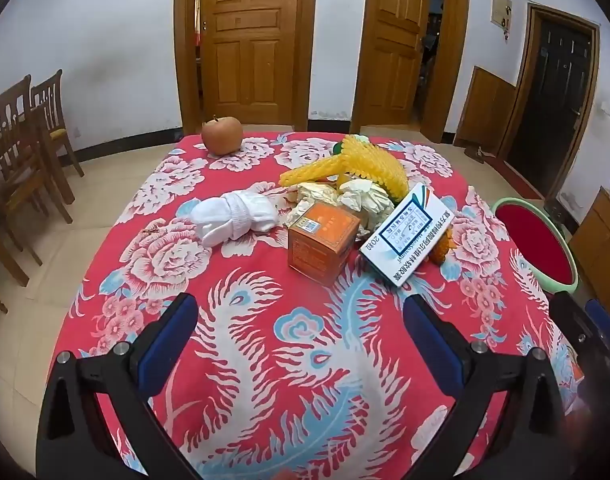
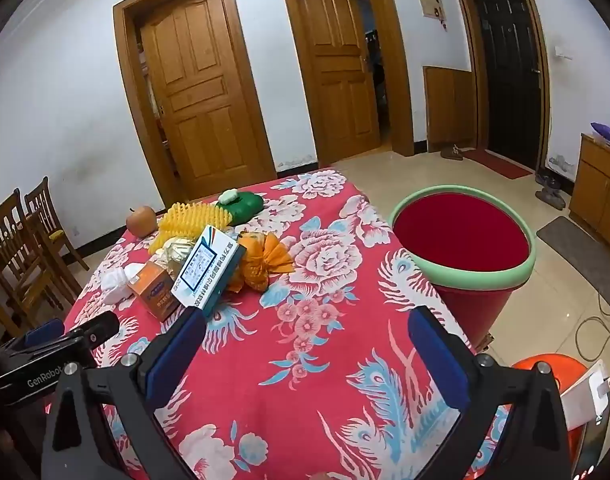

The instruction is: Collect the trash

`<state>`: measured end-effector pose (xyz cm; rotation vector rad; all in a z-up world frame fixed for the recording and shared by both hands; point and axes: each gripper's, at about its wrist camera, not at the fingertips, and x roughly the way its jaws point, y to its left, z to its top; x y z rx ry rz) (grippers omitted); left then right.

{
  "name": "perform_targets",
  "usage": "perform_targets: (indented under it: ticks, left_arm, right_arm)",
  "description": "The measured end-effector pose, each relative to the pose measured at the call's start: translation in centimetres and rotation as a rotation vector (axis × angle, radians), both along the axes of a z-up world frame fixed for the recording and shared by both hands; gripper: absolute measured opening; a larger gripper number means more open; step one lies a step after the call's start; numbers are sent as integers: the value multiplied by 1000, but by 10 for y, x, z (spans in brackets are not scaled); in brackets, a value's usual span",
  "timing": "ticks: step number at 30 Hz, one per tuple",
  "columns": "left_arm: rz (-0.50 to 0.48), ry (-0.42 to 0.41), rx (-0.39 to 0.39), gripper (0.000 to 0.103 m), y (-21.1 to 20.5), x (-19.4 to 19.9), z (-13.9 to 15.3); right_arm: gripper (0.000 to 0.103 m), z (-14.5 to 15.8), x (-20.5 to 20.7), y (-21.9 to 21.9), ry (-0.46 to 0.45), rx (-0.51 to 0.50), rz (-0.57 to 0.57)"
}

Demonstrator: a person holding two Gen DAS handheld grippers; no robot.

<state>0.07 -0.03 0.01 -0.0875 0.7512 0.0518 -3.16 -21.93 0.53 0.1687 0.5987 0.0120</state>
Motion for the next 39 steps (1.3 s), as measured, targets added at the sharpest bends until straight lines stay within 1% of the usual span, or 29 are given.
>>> perform_targets:
  ticks: [4, 9, 10, 11, 12, 39]
  left_arm:
    - [-4, -9, 0, 101, 1, -1, -1]
    - [-4, -30, 6, 101, 2, -3, 6]
    - [-4, -33, 5, 101, 3, -3, 6]
    - [0, -41, 13, 101, -1, -6, 7]
    - [1, -43, 15, 101, -1, -6, 8]
    - [3, -50, 13, 101, 1, -9, 11]
  right_arm:
    - [103, -1, -1, -1, 0, 2, 0]
    - [103, 1, -3, -1, 4, 9, 8]
    - [103, 9, -4, -5, 6, 11, 9]
    - [103, 1, -5, -4, -1, 8, 2]
    - [103, 2, -6, -4, -2, 8, 3]
    - [103, 4, -6, 1, -2, 0, 6]
